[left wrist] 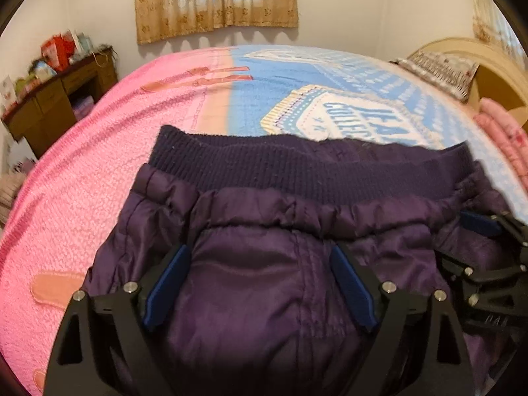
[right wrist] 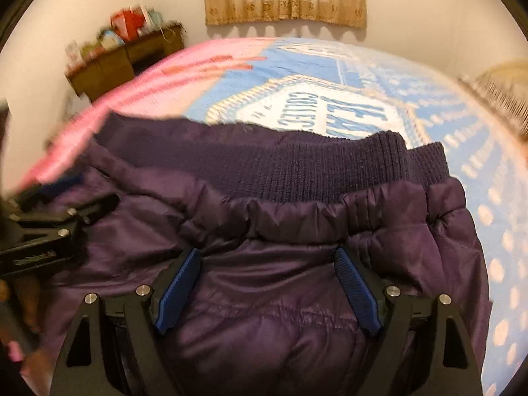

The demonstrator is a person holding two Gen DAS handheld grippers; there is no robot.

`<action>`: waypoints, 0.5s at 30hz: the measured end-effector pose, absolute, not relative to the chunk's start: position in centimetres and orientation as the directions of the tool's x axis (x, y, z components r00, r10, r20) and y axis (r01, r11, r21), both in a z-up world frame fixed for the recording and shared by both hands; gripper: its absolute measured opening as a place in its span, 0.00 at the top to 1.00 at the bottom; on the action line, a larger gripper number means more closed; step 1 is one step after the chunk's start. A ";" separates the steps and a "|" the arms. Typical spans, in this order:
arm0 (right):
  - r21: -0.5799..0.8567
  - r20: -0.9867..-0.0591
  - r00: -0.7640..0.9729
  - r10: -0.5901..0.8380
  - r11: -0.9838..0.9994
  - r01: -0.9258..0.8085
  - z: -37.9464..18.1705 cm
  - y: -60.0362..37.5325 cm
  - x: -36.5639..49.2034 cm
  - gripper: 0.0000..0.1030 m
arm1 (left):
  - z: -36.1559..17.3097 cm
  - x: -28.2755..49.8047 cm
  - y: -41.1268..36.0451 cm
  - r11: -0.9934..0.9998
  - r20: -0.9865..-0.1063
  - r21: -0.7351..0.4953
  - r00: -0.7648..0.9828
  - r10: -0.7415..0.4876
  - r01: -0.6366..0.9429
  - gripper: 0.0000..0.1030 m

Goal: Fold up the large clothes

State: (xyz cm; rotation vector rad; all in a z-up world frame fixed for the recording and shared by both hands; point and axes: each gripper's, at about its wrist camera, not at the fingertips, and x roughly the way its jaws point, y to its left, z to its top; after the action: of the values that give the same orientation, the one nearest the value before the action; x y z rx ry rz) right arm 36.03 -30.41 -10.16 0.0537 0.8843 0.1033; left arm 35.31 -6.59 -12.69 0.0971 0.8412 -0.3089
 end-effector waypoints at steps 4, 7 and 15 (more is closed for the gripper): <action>0.125 -0.599 0.798 0.075 0.992 0.001 -5.6 -33.2 30.8 0.18 | -9.9 31.5 -3.9 0.964 -0.650 -0.039 0.726 -0.226 0.265 0.05; -0.030 -0.588 0.798 -0.130 0.990 0.139 -6.4 -34.7 30.0 0.17 | -9.1 29.4 -4.3 0.952 -0.598 -0.114 0.746 -0.293 0.283 0.00; 0.054 -0.680 0.729 -0.076 0.987 0.153 -11.2 -36.7 31.3 0.13 | -14.1 28.9 -10.4 0.950 -0.643 0.106 0.749 -0.160 0.295 0.00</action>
State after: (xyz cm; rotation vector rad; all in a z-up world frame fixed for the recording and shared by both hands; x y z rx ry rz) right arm 31.26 -36.66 -11.19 0.1087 0.7438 -0.1268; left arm 28.91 -10.39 -14.10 0.2066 0.6818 -0.2505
